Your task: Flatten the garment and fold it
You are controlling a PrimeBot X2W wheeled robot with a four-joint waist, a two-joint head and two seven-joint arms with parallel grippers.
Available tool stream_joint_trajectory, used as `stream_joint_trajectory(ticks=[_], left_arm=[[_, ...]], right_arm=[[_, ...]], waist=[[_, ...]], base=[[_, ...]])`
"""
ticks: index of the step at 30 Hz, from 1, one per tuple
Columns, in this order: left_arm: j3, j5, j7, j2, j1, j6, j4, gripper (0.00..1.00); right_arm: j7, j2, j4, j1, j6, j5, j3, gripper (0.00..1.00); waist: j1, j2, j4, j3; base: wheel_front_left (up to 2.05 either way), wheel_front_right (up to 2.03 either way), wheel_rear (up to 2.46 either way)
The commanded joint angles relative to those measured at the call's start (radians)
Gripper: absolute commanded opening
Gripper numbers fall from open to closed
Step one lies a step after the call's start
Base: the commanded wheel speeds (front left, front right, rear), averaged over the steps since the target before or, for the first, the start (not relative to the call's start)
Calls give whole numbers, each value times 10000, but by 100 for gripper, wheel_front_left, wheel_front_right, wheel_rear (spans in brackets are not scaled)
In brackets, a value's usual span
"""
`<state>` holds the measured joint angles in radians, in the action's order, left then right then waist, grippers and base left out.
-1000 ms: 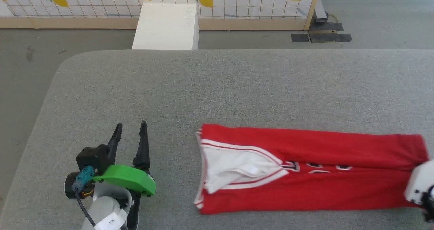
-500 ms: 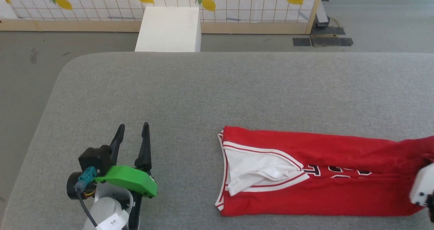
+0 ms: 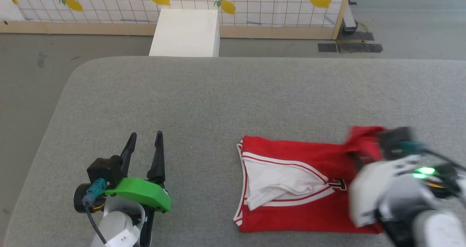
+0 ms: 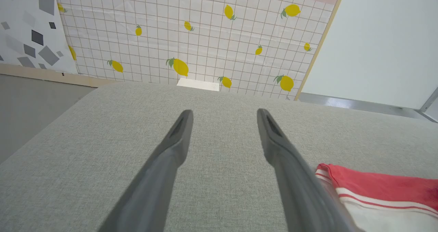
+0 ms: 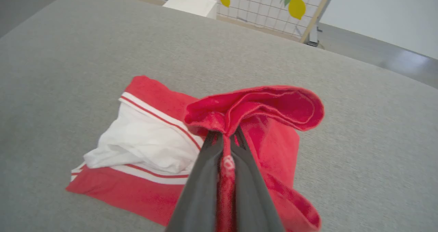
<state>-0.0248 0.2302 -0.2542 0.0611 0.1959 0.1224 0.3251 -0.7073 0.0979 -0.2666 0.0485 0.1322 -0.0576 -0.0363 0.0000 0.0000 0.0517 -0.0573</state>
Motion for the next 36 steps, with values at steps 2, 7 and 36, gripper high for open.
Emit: stream_joint_trajectory(ticks=[2,7,36], left_arm=[[0,0,-76,-55,104,50,-37,100],[-100,31,-76,-71,264,58,29,100],[-77,88,-76,-106,244,64,76,100]], right_arm=[[-111,-96,92,456,-15,-175,-1007,0],[105,-302,1399,1387,-15,-447,-2599,0],[5578,-475,2068,2045,-15,-3363,-1501,100]], waist=[[0,0,34,-117],[0,0,249,-294],[0,0,52,-296]], base=[[0,0,0],[0,0,0],[0,0,0]])
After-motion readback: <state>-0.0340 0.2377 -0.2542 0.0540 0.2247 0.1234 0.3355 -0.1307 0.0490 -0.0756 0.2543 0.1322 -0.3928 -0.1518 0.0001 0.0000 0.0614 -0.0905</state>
